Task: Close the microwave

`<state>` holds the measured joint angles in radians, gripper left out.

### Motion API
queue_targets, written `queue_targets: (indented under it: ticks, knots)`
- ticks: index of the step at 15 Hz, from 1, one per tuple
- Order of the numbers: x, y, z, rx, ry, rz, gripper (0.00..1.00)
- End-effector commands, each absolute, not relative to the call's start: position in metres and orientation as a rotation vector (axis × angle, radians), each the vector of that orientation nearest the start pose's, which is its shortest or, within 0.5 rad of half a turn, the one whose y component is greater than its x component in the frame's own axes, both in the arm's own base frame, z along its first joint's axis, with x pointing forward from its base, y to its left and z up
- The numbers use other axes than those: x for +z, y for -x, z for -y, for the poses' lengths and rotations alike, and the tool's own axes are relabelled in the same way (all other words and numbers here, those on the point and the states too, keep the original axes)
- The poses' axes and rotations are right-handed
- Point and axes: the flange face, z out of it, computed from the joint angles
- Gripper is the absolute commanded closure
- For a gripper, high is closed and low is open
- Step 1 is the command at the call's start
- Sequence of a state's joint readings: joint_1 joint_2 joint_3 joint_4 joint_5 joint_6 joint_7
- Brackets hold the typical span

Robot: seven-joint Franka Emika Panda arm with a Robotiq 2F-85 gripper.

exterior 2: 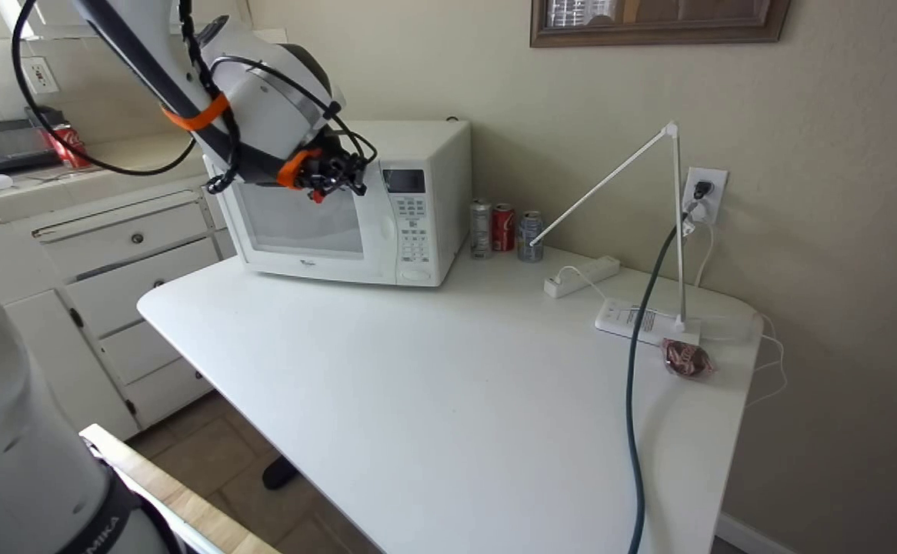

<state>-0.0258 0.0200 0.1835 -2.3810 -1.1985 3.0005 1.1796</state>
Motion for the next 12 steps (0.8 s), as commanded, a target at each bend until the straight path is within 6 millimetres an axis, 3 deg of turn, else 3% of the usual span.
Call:
queue_targets:
  ticks: [1,5,7,9,11,12]
  knots:
    - [0.331,-0.462,-0.151,-0.922,3.024,0.177,1.00]
    - [0.320,-0.436,-0.164,-0.773,3.016,0.163,1.00]
    - [0.325,-0.426,-0.170,-0.727,3.013,0.147,1.00]
    - [0.340,-0.418,-0.172,-0.690,3.019,0.143,1.00]
    - [0.371,-0.412,-0.163,-0.662,3.027,0.154,1.00]
    - [0.388,-0.411,-0.155,-0.669,3.062,0.187,0.74]
